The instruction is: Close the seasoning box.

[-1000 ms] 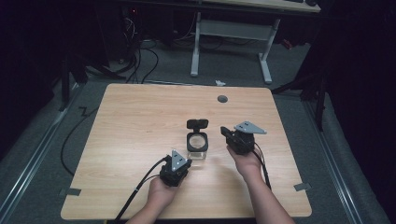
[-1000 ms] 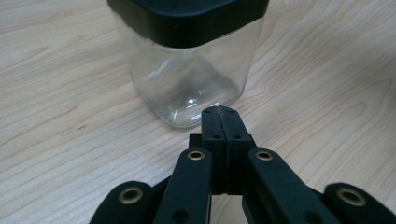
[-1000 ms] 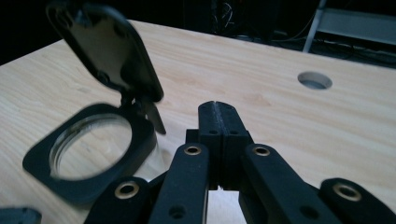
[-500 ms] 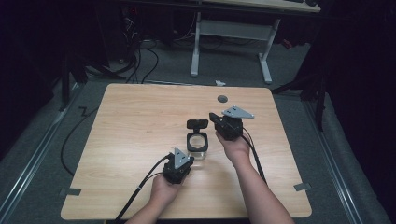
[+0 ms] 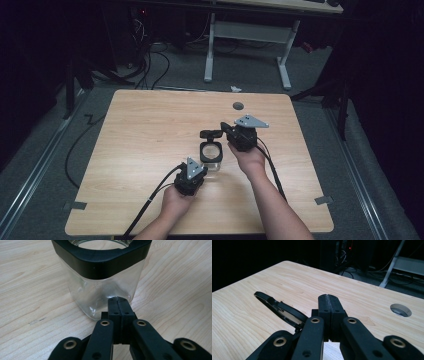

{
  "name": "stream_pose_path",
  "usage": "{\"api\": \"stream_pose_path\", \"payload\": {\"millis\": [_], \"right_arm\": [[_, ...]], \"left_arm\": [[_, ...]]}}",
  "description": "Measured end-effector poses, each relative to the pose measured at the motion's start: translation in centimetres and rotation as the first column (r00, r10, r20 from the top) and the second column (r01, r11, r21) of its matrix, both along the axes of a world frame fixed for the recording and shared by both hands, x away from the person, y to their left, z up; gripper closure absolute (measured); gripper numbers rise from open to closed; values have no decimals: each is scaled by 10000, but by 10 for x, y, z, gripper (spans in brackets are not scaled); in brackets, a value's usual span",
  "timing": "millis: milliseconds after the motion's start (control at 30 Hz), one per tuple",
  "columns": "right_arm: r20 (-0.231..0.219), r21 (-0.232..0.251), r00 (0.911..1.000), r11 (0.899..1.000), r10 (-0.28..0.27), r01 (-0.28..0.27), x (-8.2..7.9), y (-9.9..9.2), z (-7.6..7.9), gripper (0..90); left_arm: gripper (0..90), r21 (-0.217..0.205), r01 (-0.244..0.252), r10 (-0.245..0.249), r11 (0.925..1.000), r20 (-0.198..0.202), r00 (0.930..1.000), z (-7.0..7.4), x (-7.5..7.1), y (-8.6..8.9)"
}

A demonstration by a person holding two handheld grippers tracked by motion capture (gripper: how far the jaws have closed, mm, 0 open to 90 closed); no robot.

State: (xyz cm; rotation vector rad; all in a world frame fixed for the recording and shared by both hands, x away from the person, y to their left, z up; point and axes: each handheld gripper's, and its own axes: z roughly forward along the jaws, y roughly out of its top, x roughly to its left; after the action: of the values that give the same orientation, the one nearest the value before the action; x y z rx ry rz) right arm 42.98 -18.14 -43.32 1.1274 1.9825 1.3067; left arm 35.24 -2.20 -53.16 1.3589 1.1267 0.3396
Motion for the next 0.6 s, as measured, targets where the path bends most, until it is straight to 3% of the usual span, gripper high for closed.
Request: {"api": "stream_pose_path", "payload": {"millis": [133, 467, 600], "right_arm": [[75, -26, 10000, 10000, 65, -65, -5, 2, 0, 900], [-256, -406, 9990, 9984, 377, -387, -36, 3, -33, 900], [-329, -317, 9983, 9983, 475, -486, -43, 3, -38, 900]], "left_arm": [[900, -28, -6, 6, 10000, -10, 10000, 1, 0, 1], [900, -10, -25, 25, 10000, 25, 10000, 3, 0, 1], [900, -11, -12, 12, 10000, 14, 10000, 3, 0, 1]]}}
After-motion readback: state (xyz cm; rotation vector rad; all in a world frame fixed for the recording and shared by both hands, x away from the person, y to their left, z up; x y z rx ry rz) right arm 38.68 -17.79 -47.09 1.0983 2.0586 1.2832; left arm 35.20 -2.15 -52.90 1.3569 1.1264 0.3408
